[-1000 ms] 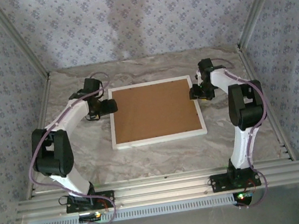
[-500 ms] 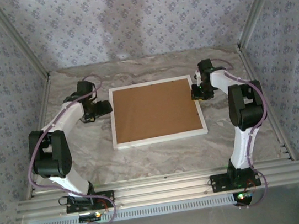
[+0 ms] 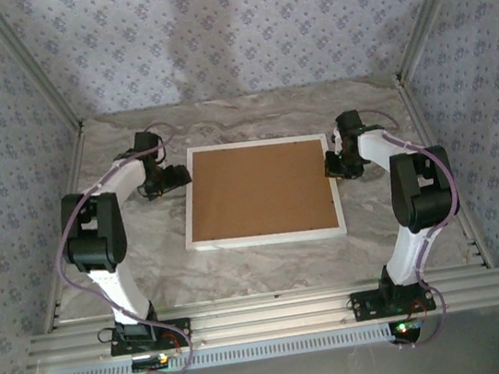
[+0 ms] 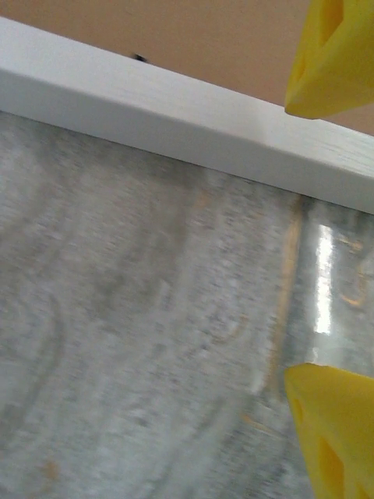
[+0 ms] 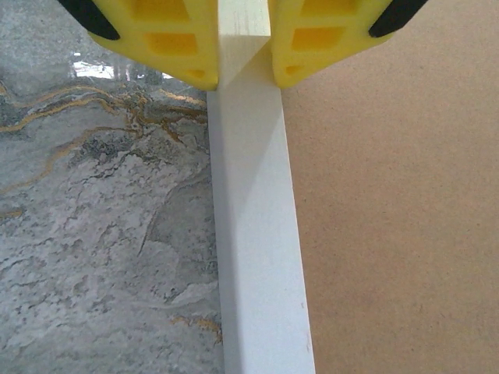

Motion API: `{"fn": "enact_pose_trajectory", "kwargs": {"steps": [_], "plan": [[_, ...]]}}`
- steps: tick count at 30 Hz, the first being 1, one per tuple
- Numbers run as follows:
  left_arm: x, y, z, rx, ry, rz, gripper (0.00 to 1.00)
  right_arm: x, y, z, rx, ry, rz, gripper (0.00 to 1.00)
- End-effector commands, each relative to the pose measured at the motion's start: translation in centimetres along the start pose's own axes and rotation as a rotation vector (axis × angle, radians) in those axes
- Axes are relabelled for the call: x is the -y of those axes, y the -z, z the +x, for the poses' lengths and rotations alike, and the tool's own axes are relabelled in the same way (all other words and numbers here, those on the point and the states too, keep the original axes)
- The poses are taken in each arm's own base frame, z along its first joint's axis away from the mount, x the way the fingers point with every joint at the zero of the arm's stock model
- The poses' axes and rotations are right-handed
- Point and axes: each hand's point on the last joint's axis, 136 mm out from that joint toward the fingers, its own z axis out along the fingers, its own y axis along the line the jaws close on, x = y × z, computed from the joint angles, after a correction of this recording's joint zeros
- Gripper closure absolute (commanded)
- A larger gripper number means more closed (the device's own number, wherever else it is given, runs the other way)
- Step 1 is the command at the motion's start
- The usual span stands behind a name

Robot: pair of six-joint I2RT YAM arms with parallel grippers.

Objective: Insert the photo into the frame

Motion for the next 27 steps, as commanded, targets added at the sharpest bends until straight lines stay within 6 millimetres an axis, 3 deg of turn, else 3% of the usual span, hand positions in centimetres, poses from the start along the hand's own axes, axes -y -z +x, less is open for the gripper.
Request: {"fn": "enact_pose_trajectory", "kwargs": {"steps": [1,6,20,27], "plan": [[0.9,0.1,-1.5,0.003,-0.043,0.022,0.18,-0.1,-0.4,1.4,-0.045,-0.025,-0.012,0.82],[1.1,-0.8,-3.1,-0.006,-0.075,0.004,0.18,-0.4,-0.5,1.4,-0.045,-0.020,-0.019,0.82],[1.4,-3.0,-4.4,-0.043,-0.094,-0.007,0.18,-0.6,-0.6,1.4,-0.053,-0.016,-0.026,0.82],[1.1,-3.8,-3.0,-0.110,-0.092,-0.012,0.18,-0.5,-0.8,1.6,-0.060,-0.016,-0.026,0.82]]}}
